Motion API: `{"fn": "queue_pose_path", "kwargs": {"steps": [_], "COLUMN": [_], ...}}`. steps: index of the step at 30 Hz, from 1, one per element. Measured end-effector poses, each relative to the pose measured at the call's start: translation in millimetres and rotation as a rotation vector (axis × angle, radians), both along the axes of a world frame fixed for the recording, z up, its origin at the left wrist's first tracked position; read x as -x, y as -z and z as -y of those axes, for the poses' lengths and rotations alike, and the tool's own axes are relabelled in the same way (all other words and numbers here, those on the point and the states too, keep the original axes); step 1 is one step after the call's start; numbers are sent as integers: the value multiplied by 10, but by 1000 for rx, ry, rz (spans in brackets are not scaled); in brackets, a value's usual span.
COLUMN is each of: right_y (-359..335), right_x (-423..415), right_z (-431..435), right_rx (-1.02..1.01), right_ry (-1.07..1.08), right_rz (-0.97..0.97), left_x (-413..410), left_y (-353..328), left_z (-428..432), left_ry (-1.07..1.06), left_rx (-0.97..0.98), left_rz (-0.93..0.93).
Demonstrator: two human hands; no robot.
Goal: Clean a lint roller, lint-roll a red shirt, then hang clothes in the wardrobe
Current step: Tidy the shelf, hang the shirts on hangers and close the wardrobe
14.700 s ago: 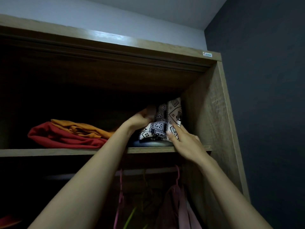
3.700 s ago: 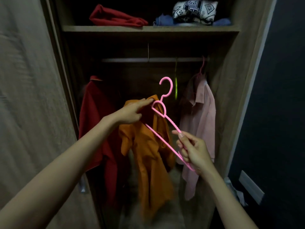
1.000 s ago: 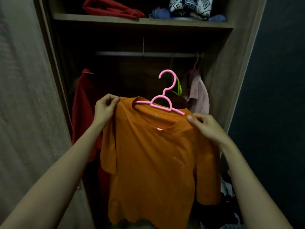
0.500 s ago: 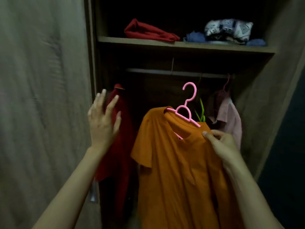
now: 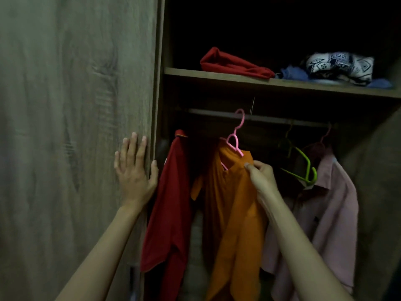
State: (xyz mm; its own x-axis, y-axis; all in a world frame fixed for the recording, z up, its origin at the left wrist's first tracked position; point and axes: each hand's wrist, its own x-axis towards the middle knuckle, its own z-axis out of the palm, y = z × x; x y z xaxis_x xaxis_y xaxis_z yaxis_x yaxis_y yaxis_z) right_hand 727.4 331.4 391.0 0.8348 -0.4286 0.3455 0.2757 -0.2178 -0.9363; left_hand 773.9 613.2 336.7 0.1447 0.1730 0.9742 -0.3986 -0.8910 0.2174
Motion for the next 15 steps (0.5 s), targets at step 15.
{"fn": "queue_pose_path", "kwargs": {"steps": [15], "right_y": [-244], "right_x": [-1180], "right_z": [-242], "right_rx": [8], "right_ry": [157], "right_rz": [-106], "left_x": [-36], "left_y": [43], "left_z": [-26], "left_ry": [17], "left_rx": [12], "left_rz": [73]}}
